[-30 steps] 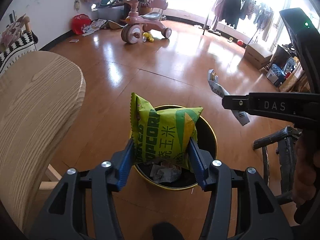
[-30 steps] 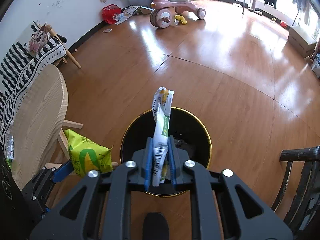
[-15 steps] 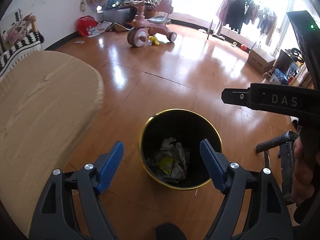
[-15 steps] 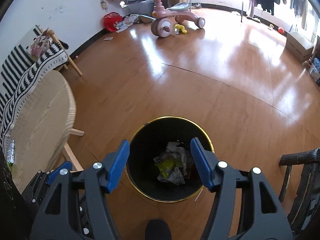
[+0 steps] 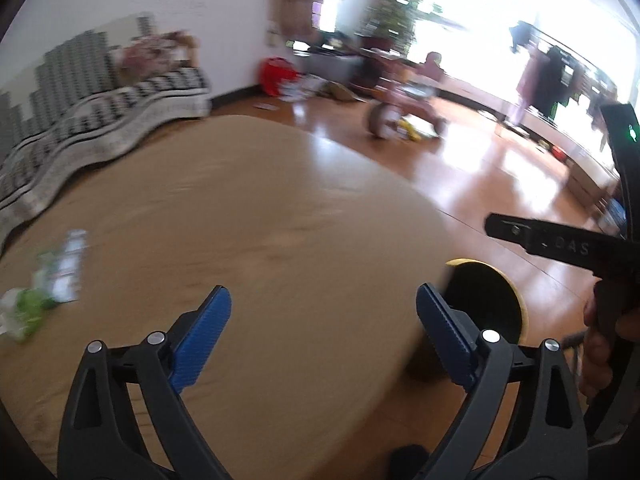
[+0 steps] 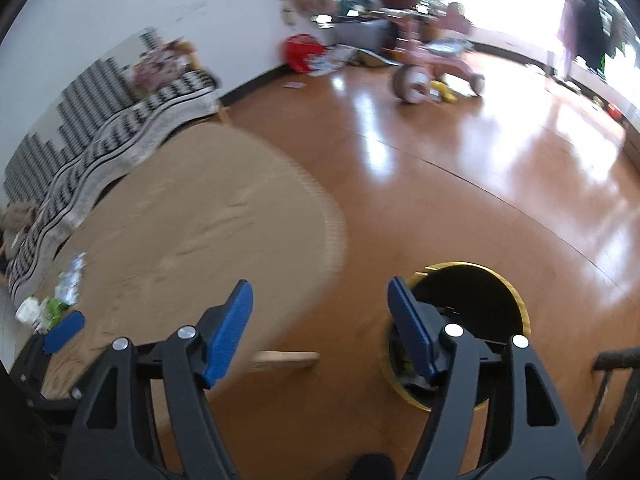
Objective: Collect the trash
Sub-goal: 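Move both tools back over the table toward the remaining trash, then grasp the torn green-white carton with the left tool while the right tool grasps the pill blister, then carry both items over the bin and open both tools to drop them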
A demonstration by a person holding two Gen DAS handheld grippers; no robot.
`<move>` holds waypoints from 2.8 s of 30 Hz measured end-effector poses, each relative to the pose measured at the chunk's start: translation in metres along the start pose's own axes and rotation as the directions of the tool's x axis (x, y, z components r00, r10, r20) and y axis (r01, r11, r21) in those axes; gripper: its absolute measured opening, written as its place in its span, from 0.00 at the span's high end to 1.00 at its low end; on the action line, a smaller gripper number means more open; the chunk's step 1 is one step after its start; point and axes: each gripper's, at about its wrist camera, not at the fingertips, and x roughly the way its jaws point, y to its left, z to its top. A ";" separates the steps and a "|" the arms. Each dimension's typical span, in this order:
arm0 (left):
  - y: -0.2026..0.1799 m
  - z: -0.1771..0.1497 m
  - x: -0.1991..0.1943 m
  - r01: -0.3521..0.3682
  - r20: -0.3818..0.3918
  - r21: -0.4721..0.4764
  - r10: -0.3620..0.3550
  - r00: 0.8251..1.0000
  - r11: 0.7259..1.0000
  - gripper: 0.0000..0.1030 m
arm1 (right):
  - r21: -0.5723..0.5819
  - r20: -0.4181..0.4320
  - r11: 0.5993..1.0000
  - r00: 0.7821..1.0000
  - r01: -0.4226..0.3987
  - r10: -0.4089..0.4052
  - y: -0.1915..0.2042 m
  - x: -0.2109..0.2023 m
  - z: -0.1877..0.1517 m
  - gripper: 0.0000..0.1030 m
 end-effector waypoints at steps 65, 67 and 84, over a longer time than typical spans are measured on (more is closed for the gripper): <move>0.330 -0.040 -0.061 -0.152 -0.005 -0.744 0.222 0.975 0.651 0.71 | -0.265 -0.108 0.900 0.938 -0.345 0.328 0.308 0.063 -0.016 0.95; 0.317 -0.034 -0.067 -0.156 0.006 -0.722 0.232 0.973 0.674 0.71 | -0.263 -0.092 0.908 0.945 -0.327 0.314 0.291 0.052 -0.014 0.95; 0.021 0.032 -0.012 0.107 0.066 -0.214 -0.095 0.993 0.971 0.71 | -0.063 0.040 0.998 0.999 0.019 -0.016 0.021 -0.031 0.005 0.95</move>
